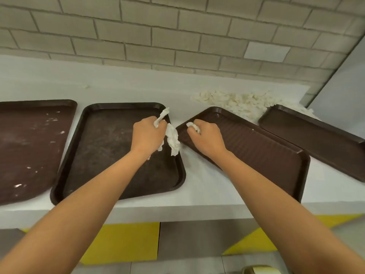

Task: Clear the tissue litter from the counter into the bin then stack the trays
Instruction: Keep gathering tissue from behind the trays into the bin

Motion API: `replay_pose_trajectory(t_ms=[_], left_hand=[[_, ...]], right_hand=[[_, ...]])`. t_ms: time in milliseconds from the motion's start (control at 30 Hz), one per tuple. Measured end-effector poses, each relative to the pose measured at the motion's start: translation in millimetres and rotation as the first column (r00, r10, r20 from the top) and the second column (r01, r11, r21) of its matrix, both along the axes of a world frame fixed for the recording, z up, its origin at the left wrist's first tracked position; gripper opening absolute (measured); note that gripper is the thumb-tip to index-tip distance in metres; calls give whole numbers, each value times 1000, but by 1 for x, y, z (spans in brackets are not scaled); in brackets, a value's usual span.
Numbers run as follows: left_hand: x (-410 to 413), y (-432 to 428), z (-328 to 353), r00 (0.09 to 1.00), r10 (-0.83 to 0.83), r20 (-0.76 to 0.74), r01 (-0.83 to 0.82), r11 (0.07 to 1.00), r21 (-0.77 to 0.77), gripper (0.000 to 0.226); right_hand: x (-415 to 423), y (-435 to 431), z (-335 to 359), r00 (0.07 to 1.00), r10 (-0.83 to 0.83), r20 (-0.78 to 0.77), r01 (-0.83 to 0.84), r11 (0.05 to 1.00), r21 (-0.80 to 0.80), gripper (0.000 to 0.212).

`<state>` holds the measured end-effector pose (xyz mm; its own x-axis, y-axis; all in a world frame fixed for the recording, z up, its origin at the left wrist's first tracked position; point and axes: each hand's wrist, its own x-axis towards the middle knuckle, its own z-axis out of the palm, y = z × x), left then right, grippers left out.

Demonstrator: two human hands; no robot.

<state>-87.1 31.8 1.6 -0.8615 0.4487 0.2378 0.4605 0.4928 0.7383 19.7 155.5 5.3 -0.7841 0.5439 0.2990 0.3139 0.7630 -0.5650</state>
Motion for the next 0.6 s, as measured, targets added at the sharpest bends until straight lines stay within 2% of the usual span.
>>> replay_pose_trajectory(t_ms=[300, 600], left_hand=[[104, -39, 3, 996, -85, 5, 85, 996, -29, 37], [191, -41, -12, 992, -128, 17, 129, 990, -49, 32]], right_hand=[[113, -44, -6, 998, -62, 15, 62, 998, -18, 39], [198, -48, -14, 992, -115, 57, 116, 993, -15, 38]])
